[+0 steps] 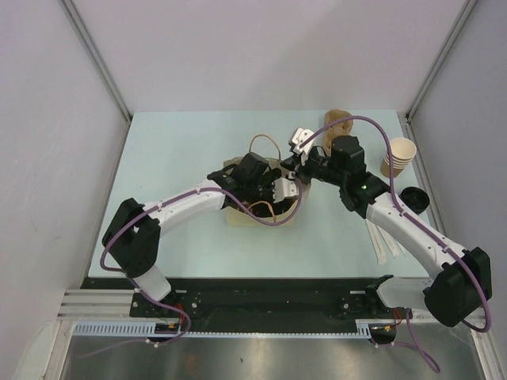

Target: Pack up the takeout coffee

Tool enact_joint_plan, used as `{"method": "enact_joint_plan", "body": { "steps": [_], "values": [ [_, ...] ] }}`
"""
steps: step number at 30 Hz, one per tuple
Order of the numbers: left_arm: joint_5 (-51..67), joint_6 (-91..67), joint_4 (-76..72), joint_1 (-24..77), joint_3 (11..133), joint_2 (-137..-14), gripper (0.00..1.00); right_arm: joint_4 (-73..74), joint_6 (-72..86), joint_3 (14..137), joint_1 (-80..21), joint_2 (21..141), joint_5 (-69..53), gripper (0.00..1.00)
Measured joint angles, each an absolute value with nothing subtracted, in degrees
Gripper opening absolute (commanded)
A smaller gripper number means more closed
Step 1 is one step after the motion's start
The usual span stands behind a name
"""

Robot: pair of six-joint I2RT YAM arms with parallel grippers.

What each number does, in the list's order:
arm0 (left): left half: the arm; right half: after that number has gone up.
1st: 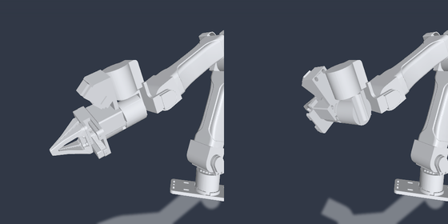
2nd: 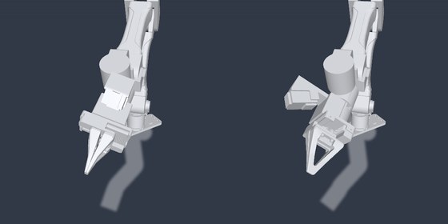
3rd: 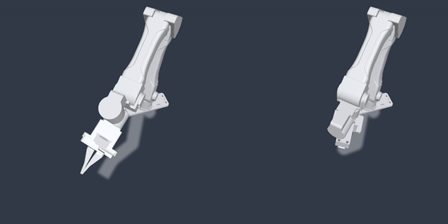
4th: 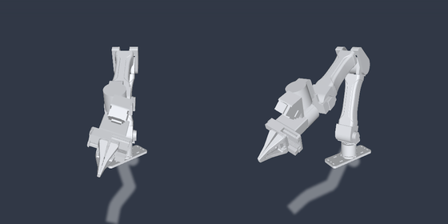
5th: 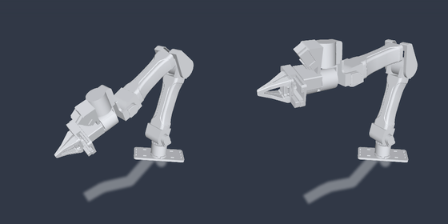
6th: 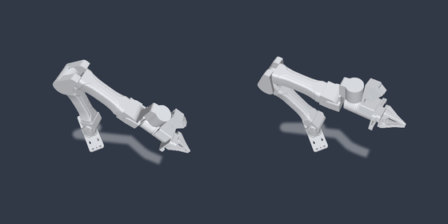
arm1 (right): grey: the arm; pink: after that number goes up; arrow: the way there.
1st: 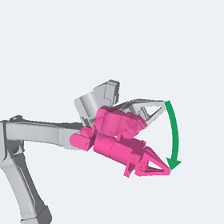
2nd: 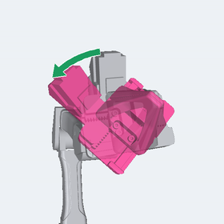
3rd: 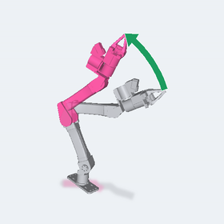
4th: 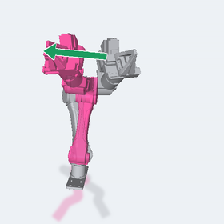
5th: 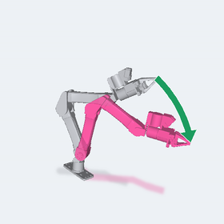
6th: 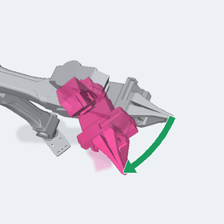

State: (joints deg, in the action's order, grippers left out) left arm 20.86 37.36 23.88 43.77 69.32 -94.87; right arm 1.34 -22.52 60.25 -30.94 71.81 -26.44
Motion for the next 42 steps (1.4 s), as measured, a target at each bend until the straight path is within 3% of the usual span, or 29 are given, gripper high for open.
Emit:
{"method": "enact_joint_plan", "body": {
  "steps": [26, 42],
  "values": [
    [28.4, 36.4, 31.7, 42.0, 78.6, -86.9, 0.97, 0.8, -22.8, 60.3, -29.6, 73.3, -27.0, 0.0],
    [34.3, 33.7, 40.9, 40.3, 88.6, -83.1, 0.71, 0.0, -24.3, 60.3, -29.4, 74.6, -26.4, 0.0]
  ]
}}
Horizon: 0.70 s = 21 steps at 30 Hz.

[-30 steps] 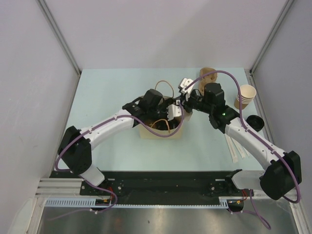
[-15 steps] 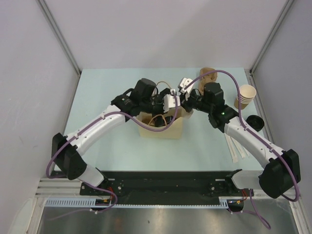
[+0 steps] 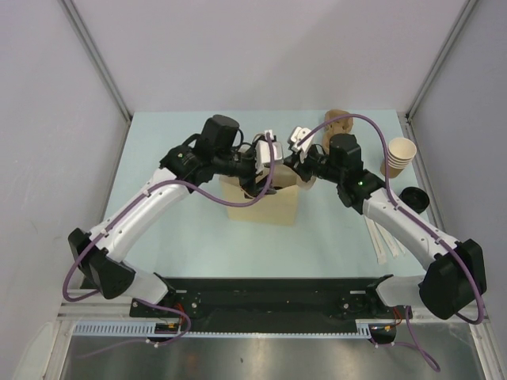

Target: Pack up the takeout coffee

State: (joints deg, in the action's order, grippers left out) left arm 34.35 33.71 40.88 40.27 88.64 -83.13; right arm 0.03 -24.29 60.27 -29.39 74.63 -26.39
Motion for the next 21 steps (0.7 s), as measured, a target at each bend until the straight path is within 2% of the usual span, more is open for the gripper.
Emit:
{"method": "enact_joint_plan", "body": {
  "steps": [4, 13, 19, 21],
  "values": [
    [34.9, 30.6, 40.8, 38.1, 89.1, -82.6, 0.63, -0.6, -24.3, 60.3, -29.4, 75.0, -26.0, 0.0],
    [35.4, 22.3, 35.8, 34.6, 89.0, -78.9, 0.5, -0.9, -24.3, 60.2, -29.9, 75.2, -25.5, 0.0],
    [31.2, 16.5, 29.7, 34.6, 85.2, -74.3, 0.51, -0.9, -24.3, 60.2, -30.3, 75.2, -24.9, 0.0],
    [29.5, 13.7, 27.7, 34.2, 83.5, -73.3, 0.56, -0.9, -24.3, 60.2, -30.4, 75.2, -24.7, 0.04]
  ]
}}
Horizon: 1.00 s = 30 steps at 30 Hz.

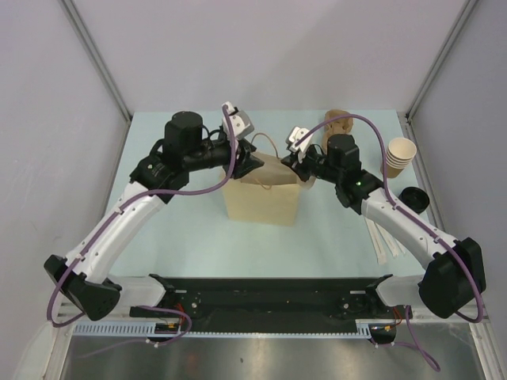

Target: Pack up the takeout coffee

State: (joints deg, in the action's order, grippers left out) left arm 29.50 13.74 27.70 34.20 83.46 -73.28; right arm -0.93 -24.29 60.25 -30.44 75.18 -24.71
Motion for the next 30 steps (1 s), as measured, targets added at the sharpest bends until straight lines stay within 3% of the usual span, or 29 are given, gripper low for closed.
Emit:
{"method": "enact_joint_plan", "body": {
  "steps": [7, 11, 17, 30],
  "values": [
    [27.0, 4.3, 23.3, 28.8, 82.2, -72.2, 0.68, -1.4, -23.7, 60.2, -31.3, 75.2, -23.1, 0.36],
    [26.9, 1.0, 23.0, 25.8, 82.9, -72.2, 0.77, -1.4, -22.7, 60.5, -32.1, 75.1, -21.3, 0.44],
    [27.1, -2.4, 22.8, 21.9, 83.5, -72.2, 0.99, -0.4, -20.1, 63.5, -32.6, 73.9, -17.6, 0.52],
    [27.4, -5.9, 24.1, 13.9, 83.7, -73.1, 0.99, 12.1, -17.8, 73.5, -30.0, 61.0, -7.3, 0.61]
  ]
}}
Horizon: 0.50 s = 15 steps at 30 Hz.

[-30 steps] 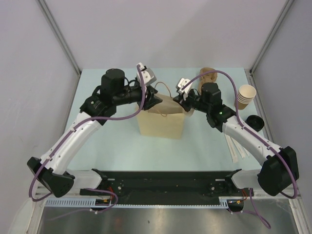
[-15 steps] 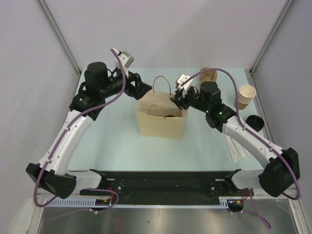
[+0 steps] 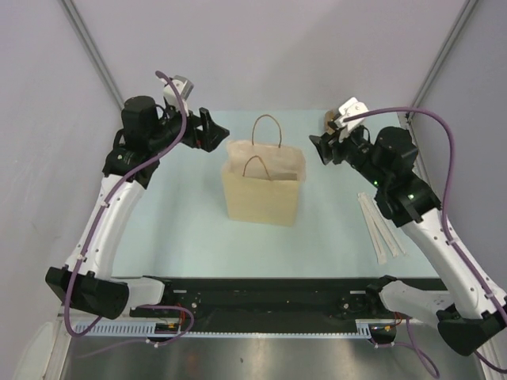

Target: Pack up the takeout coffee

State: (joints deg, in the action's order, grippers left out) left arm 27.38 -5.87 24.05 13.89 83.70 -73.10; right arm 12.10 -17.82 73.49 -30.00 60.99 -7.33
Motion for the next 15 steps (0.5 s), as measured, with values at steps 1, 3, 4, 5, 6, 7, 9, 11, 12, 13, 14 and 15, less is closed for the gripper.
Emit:
{"method": "enact_joint_plan", "body": {
  "steps": [1, 3, 4, 5, 6, 7, 9, 11, 12, 13, 14, 15],
  "values": [
    [27.4, -6.0, 24.1, 13.4, 83.7, -73.1, 0.99, 14.4, -17.7, 73.7, -29.1, 59.9, -6.3, 0.62],
    [27.4, -6.0, 24.1, 12.6, 83.5, -73.1, 0.99, 20.0, -17.5, 73.9, -27.1, 58.0, -5.1, 0.63],
    [27.4, -6.0, 24.1, 12.3, 83.2, -73.1, 1.0, 23.1, -17.4, 74.0, -25.5, 57.2, -4.8, 0.64],
    [27.4, -6.1, 24.1, 12.1, 82.9, -73.1, 1.0, 26.5, -17.2, 74.0, -23.5, 56.6, -4.5, 0.65],
    [27.4, -6.1, 24.2, 11.9, 82.2, -73.1, 1.0, 30.1, -16.9, 74.1, -21.5, 56.1, -4.2, 0.65],
    [27.4, -6.1, 24.3, 11.8, 82.0, -73.1, 0.99, 33.3, -16.9, 74.1, -19.2, 55.9, -4.2, 0.65],
    [27.4, -6.1, 24.2, 11.6, 80.6, -73.0, 1.0, 39.5, -16.7, 73.3, -14.3, 56.1, -5.0, 0.63],
    [27.4, -6.1, 24.3, 11.4, 79.1, -73.0, 0.99, 44.1, -17.0, 71.3, -10.7, 56.7, -5.3, 0.6],
    [27.4, -6.1, 24.3, 11.2, 78.3, -73.0, 1.0, 46.5, -17.4, 69.5, -8.8, 57.4, -5.6, 0.56],
    [27.4, -6.0, 24.6, 11.2, 77.8, -73.0, 1.0, 48.3, -17.9, 67.9, -7.5, 58.2, -5.7, 0.53],
    [27.4, -6.0, 24.8, 11.1, 77.4, -73.0, 0.99, 49.7, -18.4, 66.3, -6.2, 59.3, -5.7, 0.51],
    [27.4, -6.0, 24.9, 11.0, 77.1, -73.0, 0.99, 50.3, -18.8, 65.0, -5.3, 60.2, -5.6, 0.47]
  ]
}}
